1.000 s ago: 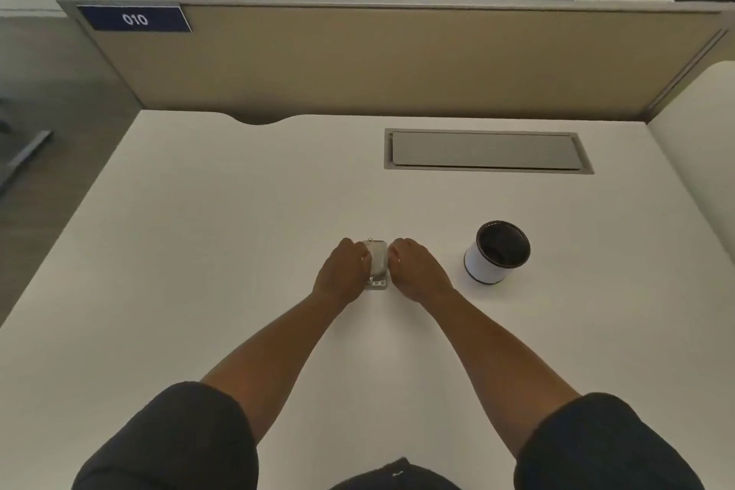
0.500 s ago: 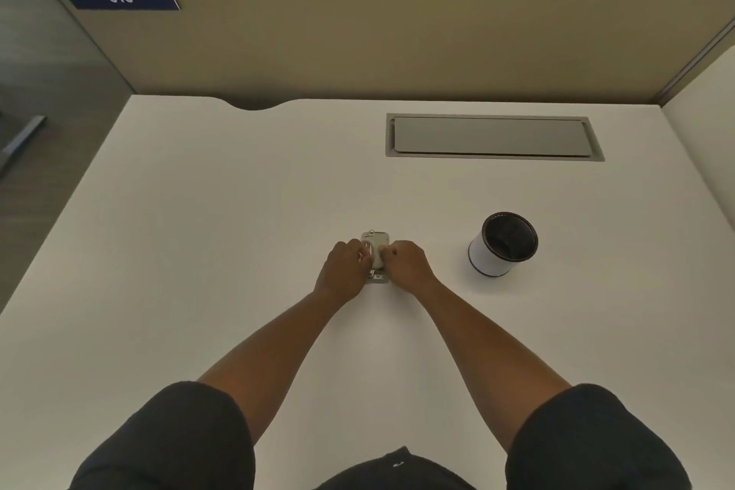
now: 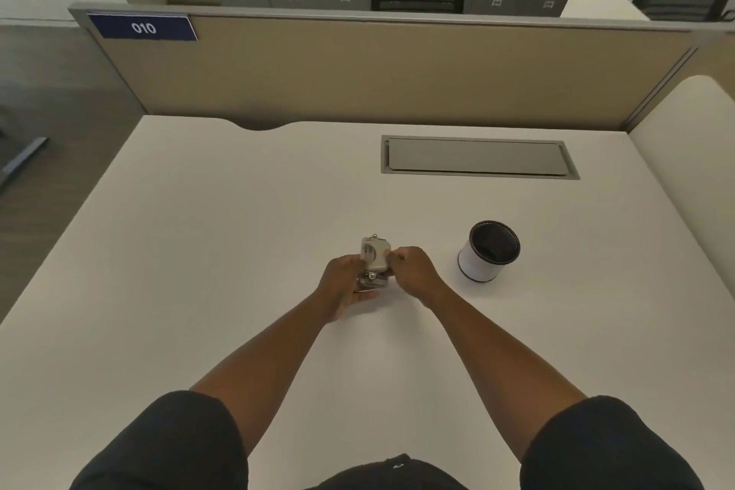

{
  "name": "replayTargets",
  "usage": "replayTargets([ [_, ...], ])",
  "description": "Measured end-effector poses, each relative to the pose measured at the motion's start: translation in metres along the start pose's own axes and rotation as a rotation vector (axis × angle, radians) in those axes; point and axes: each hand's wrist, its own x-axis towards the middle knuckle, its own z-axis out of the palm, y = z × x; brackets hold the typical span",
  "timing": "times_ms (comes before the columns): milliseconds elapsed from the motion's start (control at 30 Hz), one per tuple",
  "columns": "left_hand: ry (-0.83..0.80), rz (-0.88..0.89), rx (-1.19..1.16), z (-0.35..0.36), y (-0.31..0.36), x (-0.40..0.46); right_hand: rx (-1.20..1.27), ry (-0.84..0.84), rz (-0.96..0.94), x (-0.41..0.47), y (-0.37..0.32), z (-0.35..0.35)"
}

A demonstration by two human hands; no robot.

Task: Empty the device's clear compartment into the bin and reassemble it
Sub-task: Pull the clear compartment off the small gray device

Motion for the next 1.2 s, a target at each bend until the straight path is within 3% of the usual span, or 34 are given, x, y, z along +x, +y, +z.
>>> replayTargets([
  [233,0.007,0.047,-0.006,0.008,0.0,-0.015,-0.086,0.16,-0.135,-0.02,0.01,-0.01],
  [467,-0.003,0.058,0.015,0.008,0.004,-0.027,-0.605,0.236,-0.61,-0.034,0.023,-0.021],
  [633,-0.074,0.083,0.022,0.008,0.014,-0.033,-0.612,0.354,-0.878,-0.037,0.011,-0.029],
  [800,-0.068,0.082,-0.052,0.01,0.018,-0.036,-0.56,0.388,-0.764,-0.043,0.001,-0.028],
  [967,-0.008,0.044,-0.08,0.012,0.022,-0.037,-0.253,0.297,-0.545,-0.042,0.001,-0.029],
  [1200,-0.05,0.074,-0.015,0.011,0.024,-0.041,-0.188,0.196,-0.308,-0.042,0.01,-0.029],
])
